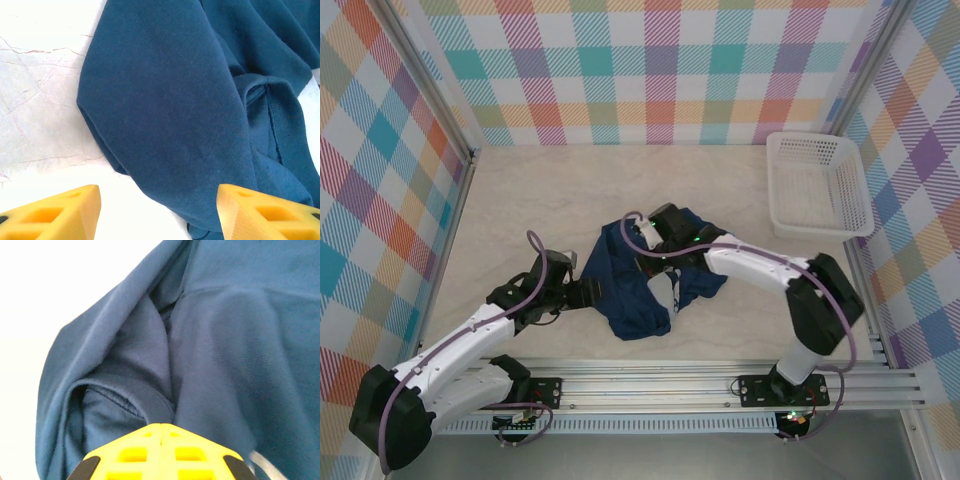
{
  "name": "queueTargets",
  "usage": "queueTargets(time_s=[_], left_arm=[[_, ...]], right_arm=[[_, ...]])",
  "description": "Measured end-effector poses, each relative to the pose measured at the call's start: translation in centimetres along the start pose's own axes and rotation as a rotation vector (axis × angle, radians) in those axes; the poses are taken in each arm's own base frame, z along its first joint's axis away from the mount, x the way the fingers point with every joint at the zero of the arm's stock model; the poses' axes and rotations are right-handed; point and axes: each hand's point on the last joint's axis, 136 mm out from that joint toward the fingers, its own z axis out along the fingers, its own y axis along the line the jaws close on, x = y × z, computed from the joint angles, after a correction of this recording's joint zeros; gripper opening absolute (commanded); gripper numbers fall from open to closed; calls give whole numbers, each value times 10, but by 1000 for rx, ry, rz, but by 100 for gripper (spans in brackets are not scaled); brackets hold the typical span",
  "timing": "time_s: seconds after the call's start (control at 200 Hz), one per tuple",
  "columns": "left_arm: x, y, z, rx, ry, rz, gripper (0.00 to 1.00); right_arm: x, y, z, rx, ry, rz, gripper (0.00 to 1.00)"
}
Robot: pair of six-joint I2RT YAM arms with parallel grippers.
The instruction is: Fold the inside-out t-shirt
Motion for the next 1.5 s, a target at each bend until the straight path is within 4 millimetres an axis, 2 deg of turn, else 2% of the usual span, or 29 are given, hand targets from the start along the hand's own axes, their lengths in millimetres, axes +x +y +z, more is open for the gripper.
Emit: queueTargets(time_s=[0.17,0.205,0.265,0.295,0.37,0.475,0.555,0.64,0.755,0.89,0.995,1.105,1.21,1.275,1.315,1.39,1.5], left_arm=[[-5,-14,-3,74,-19,19,63],[-7,-18,-5,93,-30,22,63],[-10,-22,-6,111,-44,27,63],[-11,-22,-7,114,-49,28,63],[-13,-20,-7,101,-57,27,63],[-15,-14,-7,68,-72,24,63],[-16,-13,-8,60,-84,23,63],[-18,-12,-11,59,-95,23,63],[-19,-11,-14,57,-106,23,63],[-18,-10,-16,54,-107,23,64],[-18,-12,-16,63,-104,25,64],[-19,-21,-18,110,-108,44,64],[-24,-39,-28,200,-148,84,67],[-27,-56,-37,265,-186,146,68],[-26,-68,-43,306,-204,194,68],[-21,-87,-49,362,-217,283,68],[-8,-111,-46,401,-198,425,68]], right_arm=[[-29,-21,-66,11,-170,40,0],[-32,-22,-74,8,-190,38,10],[-33,-15,-77,-19,-193,21,27],[-30,-10,-73,-33,-179,7,32],[-16,4,-48,-63,-102,-28,41],[13,17,-4,-83,31,-53,47],[34,19,20,-84,115,-58,48],[47,14,37,-72,168,-52,41],[48,10,49,-57,188,-49,18],[36,8,48,-36,159,-54,1],[24,6,32,-6,124,-60,0],[-2,5,-10,2,47,-49,0],[-53,0,-66,-18,-106,-2,0],[-80,-3,-92,-33,-186,29,0],[-92,-6,-101,-39,-216,47,0],[-103,-8,-103,-65,-229,82,0],[-102,-17,-79,-98,-171,154,0]])
